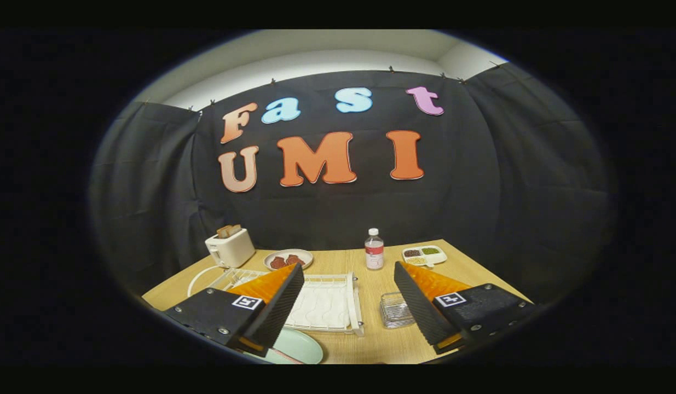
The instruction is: Take the plate from the dish rack, then take the spoon from the basket and place it into the plate.
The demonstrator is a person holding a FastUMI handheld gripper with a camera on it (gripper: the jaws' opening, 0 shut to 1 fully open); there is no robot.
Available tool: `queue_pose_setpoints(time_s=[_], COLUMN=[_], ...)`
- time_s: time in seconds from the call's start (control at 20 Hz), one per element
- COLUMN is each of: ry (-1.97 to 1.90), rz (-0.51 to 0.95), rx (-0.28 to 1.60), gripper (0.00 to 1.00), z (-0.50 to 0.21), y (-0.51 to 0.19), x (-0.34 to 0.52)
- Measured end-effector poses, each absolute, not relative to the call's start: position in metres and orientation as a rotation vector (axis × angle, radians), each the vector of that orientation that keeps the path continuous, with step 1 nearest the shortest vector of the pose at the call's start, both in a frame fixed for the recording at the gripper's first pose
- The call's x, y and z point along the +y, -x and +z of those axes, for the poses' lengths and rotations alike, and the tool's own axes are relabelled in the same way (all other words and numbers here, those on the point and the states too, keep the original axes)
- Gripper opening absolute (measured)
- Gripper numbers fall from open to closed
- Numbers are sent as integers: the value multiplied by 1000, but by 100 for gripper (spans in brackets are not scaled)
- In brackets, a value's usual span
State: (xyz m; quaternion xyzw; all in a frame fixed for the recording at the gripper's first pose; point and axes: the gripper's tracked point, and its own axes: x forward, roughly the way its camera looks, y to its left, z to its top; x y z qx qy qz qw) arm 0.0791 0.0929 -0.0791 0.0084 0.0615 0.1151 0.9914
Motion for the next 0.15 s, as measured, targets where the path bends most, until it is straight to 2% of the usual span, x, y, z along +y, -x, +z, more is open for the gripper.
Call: queue_pose_setpoints(time_s=[0.15], ry=[-25], rz=[225], rx=[119], gripper=[99], z=[-78], y=[-78], x=[90])
